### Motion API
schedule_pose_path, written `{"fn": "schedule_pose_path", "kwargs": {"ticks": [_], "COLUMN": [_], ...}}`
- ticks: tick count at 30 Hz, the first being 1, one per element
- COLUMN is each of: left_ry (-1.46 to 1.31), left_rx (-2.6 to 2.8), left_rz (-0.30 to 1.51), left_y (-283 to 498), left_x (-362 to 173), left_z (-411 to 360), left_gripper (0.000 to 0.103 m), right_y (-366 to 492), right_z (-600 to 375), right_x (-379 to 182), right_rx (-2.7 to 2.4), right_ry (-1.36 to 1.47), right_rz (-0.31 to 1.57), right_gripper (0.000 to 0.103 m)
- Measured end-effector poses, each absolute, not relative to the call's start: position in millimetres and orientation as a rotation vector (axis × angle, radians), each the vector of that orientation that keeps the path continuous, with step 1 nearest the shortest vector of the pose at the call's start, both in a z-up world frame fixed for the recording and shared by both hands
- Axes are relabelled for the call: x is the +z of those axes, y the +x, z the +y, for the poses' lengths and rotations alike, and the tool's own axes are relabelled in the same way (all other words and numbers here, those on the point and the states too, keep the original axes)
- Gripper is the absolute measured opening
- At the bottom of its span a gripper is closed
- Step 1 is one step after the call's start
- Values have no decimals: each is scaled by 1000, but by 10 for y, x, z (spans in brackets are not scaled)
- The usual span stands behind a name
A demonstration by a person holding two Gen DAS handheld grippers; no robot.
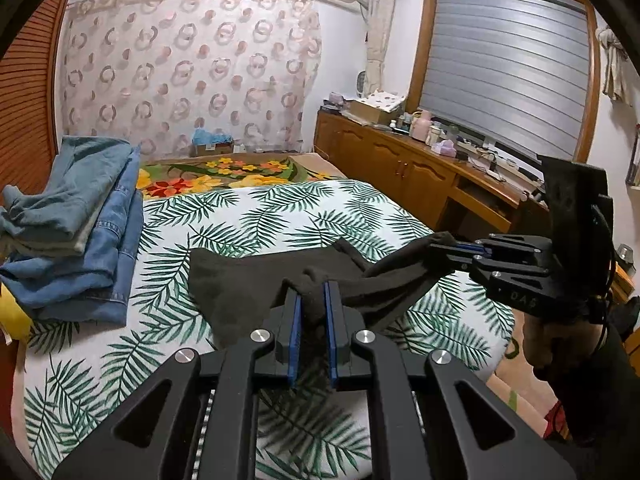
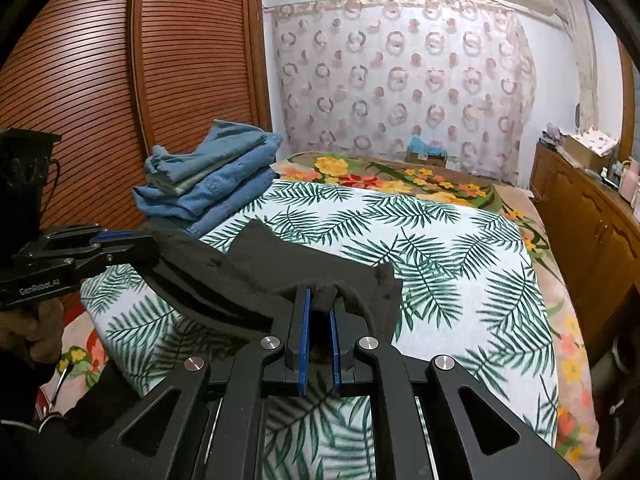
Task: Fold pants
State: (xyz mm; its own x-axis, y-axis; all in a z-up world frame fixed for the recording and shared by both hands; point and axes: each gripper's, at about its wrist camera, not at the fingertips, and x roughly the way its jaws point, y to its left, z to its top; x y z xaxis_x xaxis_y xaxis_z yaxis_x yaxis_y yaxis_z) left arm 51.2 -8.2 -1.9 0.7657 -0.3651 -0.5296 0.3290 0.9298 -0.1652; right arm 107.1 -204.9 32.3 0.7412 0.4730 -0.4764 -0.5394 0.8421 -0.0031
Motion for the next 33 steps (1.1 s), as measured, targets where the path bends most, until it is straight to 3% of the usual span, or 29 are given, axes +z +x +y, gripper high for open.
{"fn": "schedule_pose_path", "kwargs": {"ticks": [33], "left_ry": [-69], "left_rx": [-293], "left_rz": [675], "left_y": [1200], "left_x": [-438], "left_z": [-20], "left_gripper": [12], "right_y": [2016], "right_z": [-1617], "right_x": [84], "right_rx": [498], "right_ry": [-154], "right_rz": [583], "right_gripper": [8]}}
